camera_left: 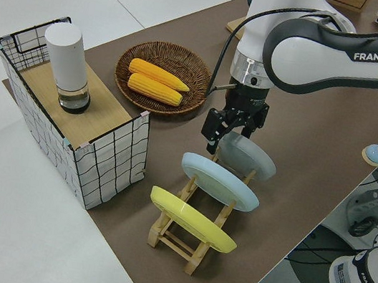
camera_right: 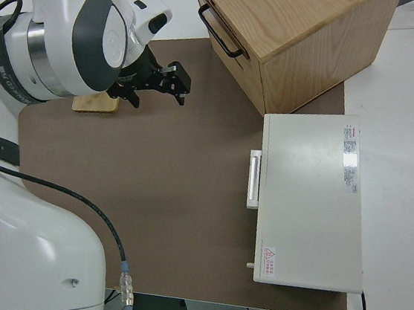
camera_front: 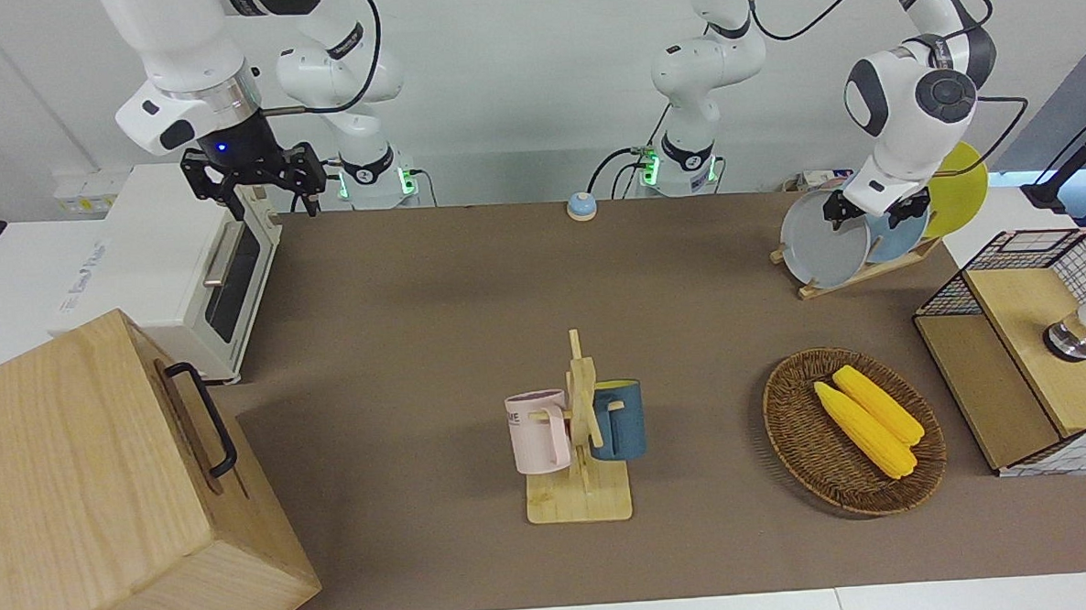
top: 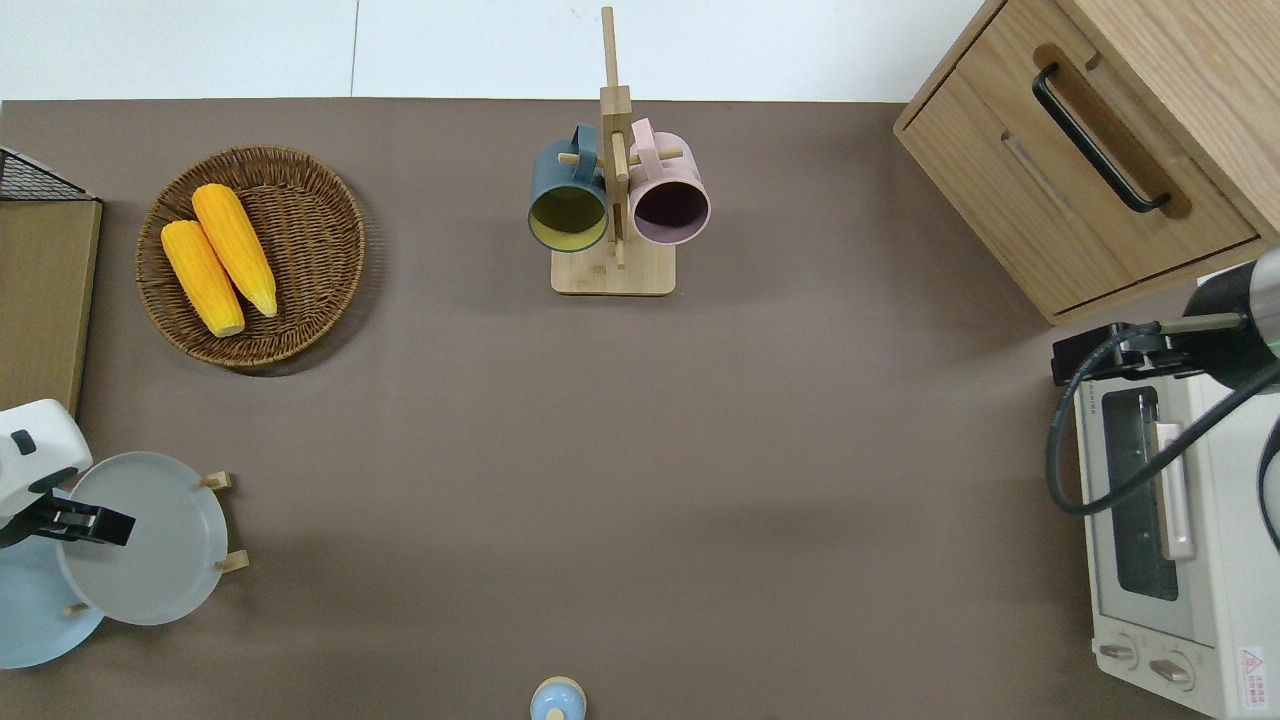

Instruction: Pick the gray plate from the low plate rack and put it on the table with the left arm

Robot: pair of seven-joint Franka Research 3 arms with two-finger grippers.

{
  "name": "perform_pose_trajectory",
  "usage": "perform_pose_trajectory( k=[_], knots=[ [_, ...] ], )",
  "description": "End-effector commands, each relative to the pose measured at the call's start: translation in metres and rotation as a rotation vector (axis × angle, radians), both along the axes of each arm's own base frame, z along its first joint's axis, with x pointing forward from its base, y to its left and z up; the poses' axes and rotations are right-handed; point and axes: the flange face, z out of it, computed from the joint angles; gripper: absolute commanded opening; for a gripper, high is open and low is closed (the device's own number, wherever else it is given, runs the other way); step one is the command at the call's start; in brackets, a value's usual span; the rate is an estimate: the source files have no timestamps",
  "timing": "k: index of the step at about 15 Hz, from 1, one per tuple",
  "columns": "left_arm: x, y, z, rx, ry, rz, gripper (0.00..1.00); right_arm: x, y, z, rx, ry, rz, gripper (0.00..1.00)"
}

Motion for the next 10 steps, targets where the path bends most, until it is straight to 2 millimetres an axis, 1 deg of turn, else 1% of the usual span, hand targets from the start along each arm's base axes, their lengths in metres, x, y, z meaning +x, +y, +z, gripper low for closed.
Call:
perform_pose_trajectory(
  k=[1, 2, 3, 4, 5, 6, 7, 10],
  knots=[
    [-0.0095, 0.0008, 0.0012, 0.015, -0.014, -0.022, 0.82, 0.0, 0.001, 0.0027, 0.003, -0.005, -0.003, 0.983],
    [-0.0097, 0.0014, 0.0011, 0.014, -0.015, -0.02, 0.6, 0.0, 0.001, 0.0027, 0.003, -0.005, -0.003, 0.983],
    [-0.0099, 0.0021, 0.0011, 0.014, -0.015, -0.017, 0.45, 0.0, 0.001, 0.0027, 0.003, -0.005, -0.003, 0.983],
    [-0.0101, 0.0022, 0.001, 0.013, -0.014, -0.016, 0.28, 0.0, 0.001, 0.0027, 0.003, -0.005, -0.003, 0.983],
    [-0.0101, 0.0022, 0.001, 0.013, -0.014, -0.016, 0.15, 0.0, 0.001, 0.0027, 0.003, -0.005, -0.003, 0.983],
    [-0.0103, 0.0022, 0.0009, 0.013, -0.012, -0.016, 0.03, 0.0, 0.001, 0.0027, 0.003, -0.005, -0.003, 0.983],
    [-0.0101, 0.0015, 0.0009, 0.014, -0.012, -0.017, 0.0, 0.0, 0.001, 0.0027, 0.003, -0.005, -0.003, 0.983],
    [-0.01, 0.0, 0.0007, 0.012, -0.01, -0.017, 0.0, -0.0002, 0.001, 0.0025, 0.003, -0.004, -0.003, 0.983]
  ],
)
